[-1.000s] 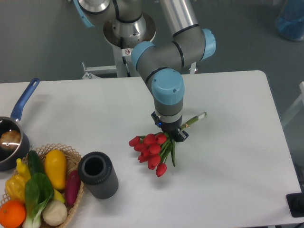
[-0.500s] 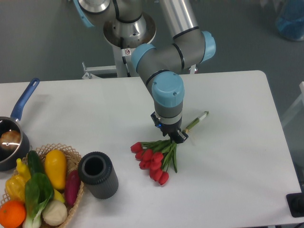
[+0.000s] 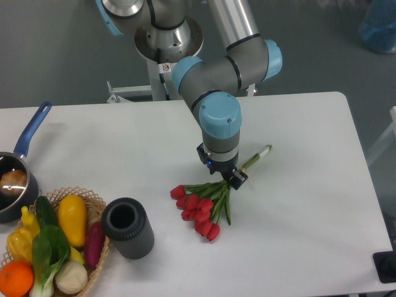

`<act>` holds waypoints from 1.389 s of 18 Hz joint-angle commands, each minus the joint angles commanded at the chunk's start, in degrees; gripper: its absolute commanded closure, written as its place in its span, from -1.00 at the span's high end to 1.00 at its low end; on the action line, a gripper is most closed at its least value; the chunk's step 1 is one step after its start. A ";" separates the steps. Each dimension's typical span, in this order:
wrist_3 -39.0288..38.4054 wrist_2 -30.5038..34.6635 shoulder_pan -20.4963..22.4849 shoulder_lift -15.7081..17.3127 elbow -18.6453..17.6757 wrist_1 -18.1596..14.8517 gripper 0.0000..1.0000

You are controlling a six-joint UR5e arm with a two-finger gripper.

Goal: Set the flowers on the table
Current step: 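Open the gripper to release the tulip stems, then raise the open gripper up away from the tulips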

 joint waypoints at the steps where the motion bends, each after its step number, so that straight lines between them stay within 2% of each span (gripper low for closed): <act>1: -2.02 0.00 0.09 0.35 0.09 0.09 1.00; 4: -3.10 -1.22 0.44 0.88 1.14 0.70 1.00; 8: -2.48 -2.02 0.26 3.25 2.19 0.97 1.00; 14: -2.66 -2.02 0.44 4.83 6.41 1.32 1.00; 18: -2.48 -3.33 2.10 6.85 6.42 1.32 1.00; 25: -2.48 -4.04 3.43 7.39 6.59 1.23 1.00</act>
